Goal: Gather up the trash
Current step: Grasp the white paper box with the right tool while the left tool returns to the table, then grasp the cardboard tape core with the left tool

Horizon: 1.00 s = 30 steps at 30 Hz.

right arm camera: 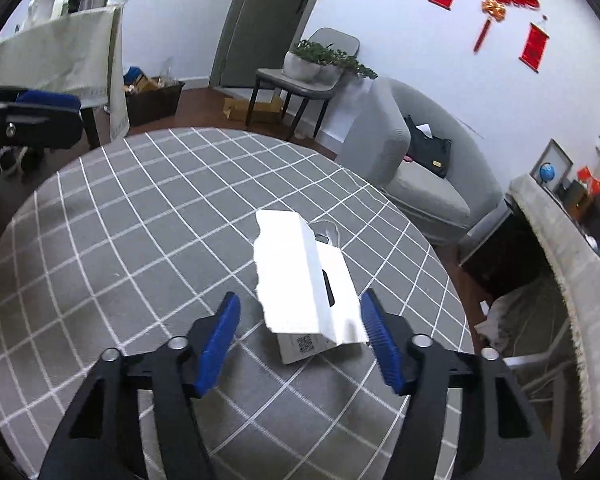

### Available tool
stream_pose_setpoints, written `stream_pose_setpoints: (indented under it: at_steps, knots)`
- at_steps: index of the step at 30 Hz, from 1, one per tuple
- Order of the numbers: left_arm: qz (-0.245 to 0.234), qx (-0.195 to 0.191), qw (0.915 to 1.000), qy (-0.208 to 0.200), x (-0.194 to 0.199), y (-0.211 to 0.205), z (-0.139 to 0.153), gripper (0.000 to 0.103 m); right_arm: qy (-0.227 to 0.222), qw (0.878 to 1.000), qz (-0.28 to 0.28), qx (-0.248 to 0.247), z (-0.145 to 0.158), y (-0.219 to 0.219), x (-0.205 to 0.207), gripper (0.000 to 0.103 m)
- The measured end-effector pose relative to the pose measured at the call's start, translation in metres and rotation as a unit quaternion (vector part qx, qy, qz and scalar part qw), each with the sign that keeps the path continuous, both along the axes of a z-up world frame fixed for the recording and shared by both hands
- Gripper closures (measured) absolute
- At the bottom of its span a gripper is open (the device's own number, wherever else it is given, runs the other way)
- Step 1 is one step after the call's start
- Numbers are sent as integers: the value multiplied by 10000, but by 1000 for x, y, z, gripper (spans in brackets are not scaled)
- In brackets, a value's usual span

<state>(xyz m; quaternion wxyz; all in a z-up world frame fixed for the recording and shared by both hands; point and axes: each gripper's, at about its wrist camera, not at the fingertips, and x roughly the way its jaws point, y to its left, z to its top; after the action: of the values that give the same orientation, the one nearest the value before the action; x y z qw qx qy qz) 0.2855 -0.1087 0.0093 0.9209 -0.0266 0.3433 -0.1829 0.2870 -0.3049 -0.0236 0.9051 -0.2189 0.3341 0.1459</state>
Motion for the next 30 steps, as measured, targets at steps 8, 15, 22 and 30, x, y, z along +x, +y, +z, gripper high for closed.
stream_pose_setpoints:
  at_steps: [8, 15, 22, 30]
  knots:
    - [-136, 102, 9998, 103, 18, -22, -11, 18, -135, 9998, 105, 140, 2, -7, 9, 74]
    - [-290, 199, 9994, 59, 23, -39, -18, 18, -248, 9985, -38, 489, 10, -21, 10, 98]
    - [-418, 218, 9989, 39, 29, -54, -24, 17, -274, 9957, -229, 853, 22, -44, 7, 101]
    - [-484, 304, 9983, 115, 42, -77, -33, 17, -226, 9911, -530, 1203, 30, -77, -3, 101]
